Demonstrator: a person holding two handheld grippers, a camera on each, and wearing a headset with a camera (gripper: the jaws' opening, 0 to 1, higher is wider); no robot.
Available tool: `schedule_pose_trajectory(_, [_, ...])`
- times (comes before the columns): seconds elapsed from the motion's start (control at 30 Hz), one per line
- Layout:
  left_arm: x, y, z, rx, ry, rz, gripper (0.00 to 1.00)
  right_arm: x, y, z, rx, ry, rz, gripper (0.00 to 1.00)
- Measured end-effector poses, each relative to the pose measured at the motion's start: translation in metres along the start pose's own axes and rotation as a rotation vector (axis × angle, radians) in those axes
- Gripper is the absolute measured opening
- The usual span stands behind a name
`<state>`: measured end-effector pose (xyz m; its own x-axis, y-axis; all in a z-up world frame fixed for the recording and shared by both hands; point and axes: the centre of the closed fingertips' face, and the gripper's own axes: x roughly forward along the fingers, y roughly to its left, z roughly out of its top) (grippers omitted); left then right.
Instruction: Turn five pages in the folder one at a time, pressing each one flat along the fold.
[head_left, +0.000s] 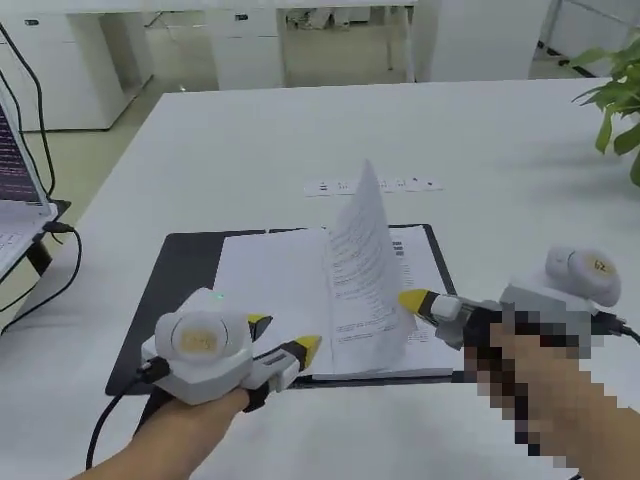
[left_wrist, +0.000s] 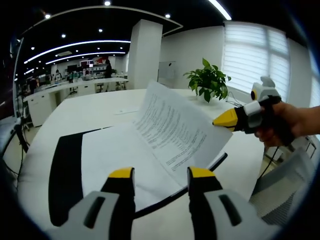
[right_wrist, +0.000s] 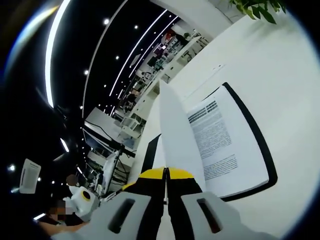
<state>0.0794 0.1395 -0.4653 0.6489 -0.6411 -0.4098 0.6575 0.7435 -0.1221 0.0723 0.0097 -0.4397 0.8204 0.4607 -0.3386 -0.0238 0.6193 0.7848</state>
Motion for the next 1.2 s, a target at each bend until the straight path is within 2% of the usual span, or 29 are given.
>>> schedule_pose_trajectory(0.37, [-0.032, 0.028, -0.002, 0.008, 0.008, 0.052, 0.43, 0.006, 0.037, -0.001, 0.060, -0.010, 0.052, 0.00])
schedule_pose_trajectory(0.57, [-0.048, 0.044, -0.003, -0.013, 0.004, 0.079, 0.42, 0.015, 0.057, -0.004, 0.086, -0.005, 0.087, 0.00])
schedule_pose_trajectory(0.93, [-0.078, 0.062, 0.001, -0.048, -0.026, 0.127, 0.43, 0.051, 0.081, -0.021, 0.068, 0.065, 0.123, 0.00])
schedule_pose_trajectory(1.07, [-0.088, 0.066, 0.005, -0.051, -0.036, 0.136, 0.43, 0.068, 0.091, -0.032, 0.063, 0.097, 0.130, 0.00])
schedule_pose_trajectory(1.2, [-0.097, 0.071, 0.004, -0.052, -0.033, 0.147, 0.42, 0.081, 0.099, -0.043, 0.049, 0.125, 0.134, 0.00])
